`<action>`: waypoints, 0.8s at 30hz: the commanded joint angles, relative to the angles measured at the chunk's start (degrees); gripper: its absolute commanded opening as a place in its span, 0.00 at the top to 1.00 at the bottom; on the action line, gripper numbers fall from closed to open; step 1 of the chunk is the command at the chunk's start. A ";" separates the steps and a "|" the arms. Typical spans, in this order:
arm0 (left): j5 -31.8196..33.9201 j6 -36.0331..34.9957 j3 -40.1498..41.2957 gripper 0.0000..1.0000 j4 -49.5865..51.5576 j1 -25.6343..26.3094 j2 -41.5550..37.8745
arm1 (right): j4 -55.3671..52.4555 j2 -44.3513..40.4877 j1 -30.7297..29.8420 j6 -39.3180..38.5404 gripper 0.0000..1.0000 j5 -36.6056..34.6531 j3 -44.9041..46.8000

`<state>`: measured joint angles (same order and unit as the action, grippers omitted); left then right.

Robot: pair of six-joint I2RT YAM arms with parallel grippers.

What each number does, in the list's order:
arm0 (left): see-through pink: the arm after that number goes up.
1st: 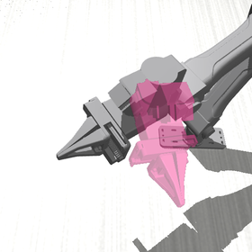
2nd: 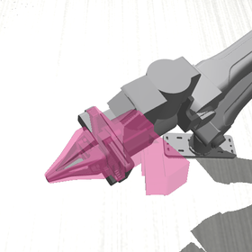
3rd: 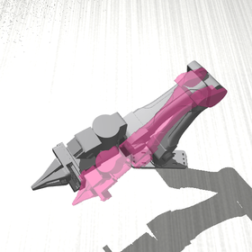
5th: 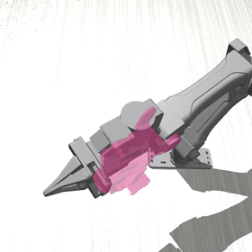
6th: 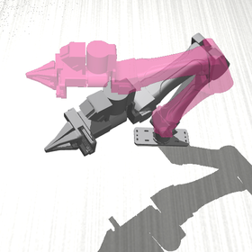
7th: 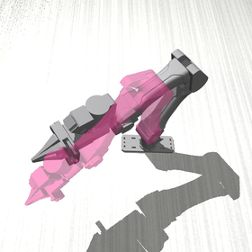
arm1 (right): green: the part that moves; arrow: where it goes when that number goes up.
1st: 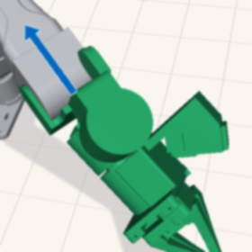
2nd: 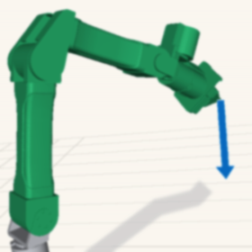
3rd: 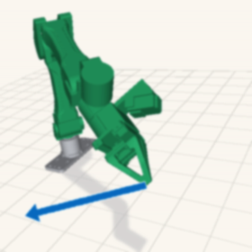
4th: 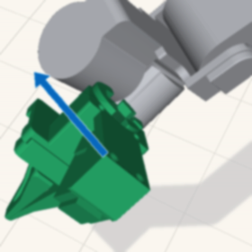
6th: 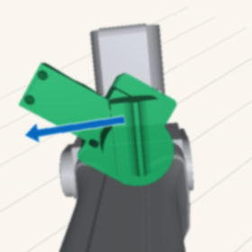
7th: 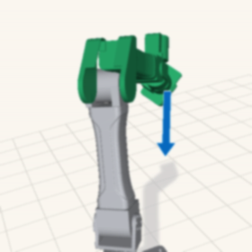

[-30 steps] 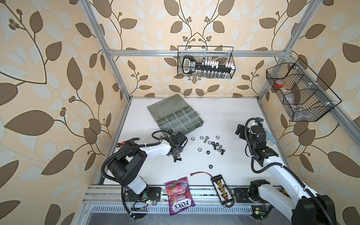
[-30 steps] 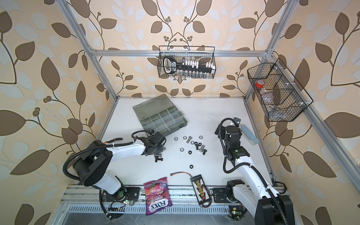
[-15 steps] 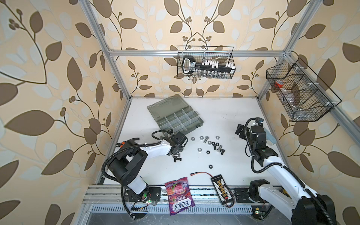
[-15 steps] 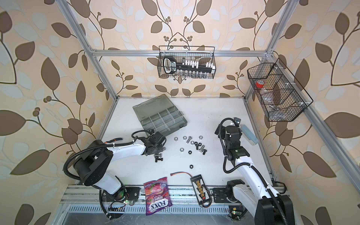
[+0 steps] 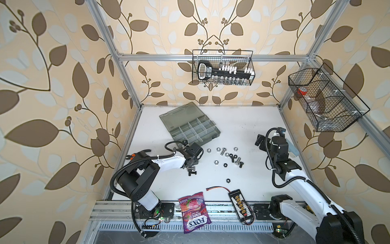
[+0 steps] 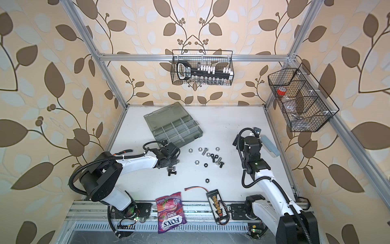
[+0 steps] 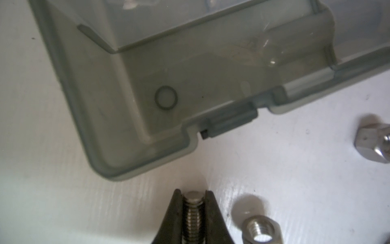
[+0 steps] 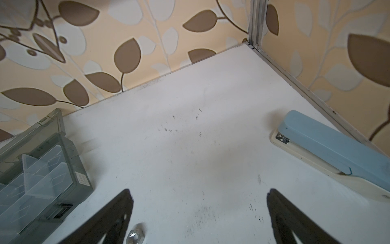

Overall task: Sort the screws and nuts into containers
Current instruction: Pick up the screw at the center of the table, then place the screw into the container.

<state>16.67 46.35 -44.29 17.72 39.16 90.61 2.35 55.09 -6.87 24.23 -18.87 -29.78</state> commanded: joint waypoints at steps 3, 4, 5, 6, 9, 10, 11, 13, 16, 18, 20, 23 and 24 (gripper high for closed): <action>0.54 -5.14 -3.08 1.00 1.20 1.86 -2.03 | 0.64 -0.96 -0.18 0.56 0.01 -0.42 0.08; 0.56 -6.28 -3.45 1.00 1.19 2.13 -2.60 | 0.72 -0.95 -0.18 0.55 0.01 -0.46 0.12; 0.48 -7.67 -3.93 1.00 1.20 2.23 -3.50 | 0.73 -0.96 -0.17 0.54 0.00 -0.38 0.14; 0.47 -8.93 -4.33 1.00 1.41 2.32 -4.36 | 0.81 -0.97 -0.19 0.50 0.00 -0.33 0.12; -0.04 -12.33 -5.25 1.00 1.39 2.42 -7.25 | 0.90 -0.87 -0.22 0.55 0.00 -0.33 0.11; -0.05 -13.17 -5.52 1.00 1.54 2.46 -7.59 | 0.90 -0.88 -0.24 0.56 0.00 -0.37 0.09; -0.05 -14.00 -6.05 1.00 1.62 2.43 -9.63 | 0.91 -0.97 -0.21 0.55 0.01 -0.44 0.13; 0.03 -15.19 -7.23 1.00 2.26 2.42 -11.08 | 0.97 -0.95 -0.18 0.56 0.00 -0.38 0.19; 0.50 -17.69 -10.04 1.00 3.21 2.33 -11.99 | 0.99 -0.87 -0.24 0.63 0.00 -0.26 0.16; 1.79 -20.23 -12.82 1.00 4.40 2.03 -11.15 | 1.03 -0.91 -0.18 0.64 0.00 -0.11 0.23; 2.63 -23.02 -15.41 1.00 4.86 1.22 -9.96 | 1.08 -0.78 -0.17 0.64 0.00 0.10 0.19; 1.07 -25.62 -18.30 1.00 3.93 -2.10 -8.43 | 1.08 -0.71 -0.23 0.58 0.00 0.12 0.23; -0.17 -26.46 -18.89 1.00 3.06 -3.41 -6.58 | 0.99 -0.72 -0.16 0.60 0.00 0.21 0.16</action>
<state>16.47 24.69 -60.18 21.39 38.83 81.78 2.76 54.87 -6.87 24.25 -18.85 -29.78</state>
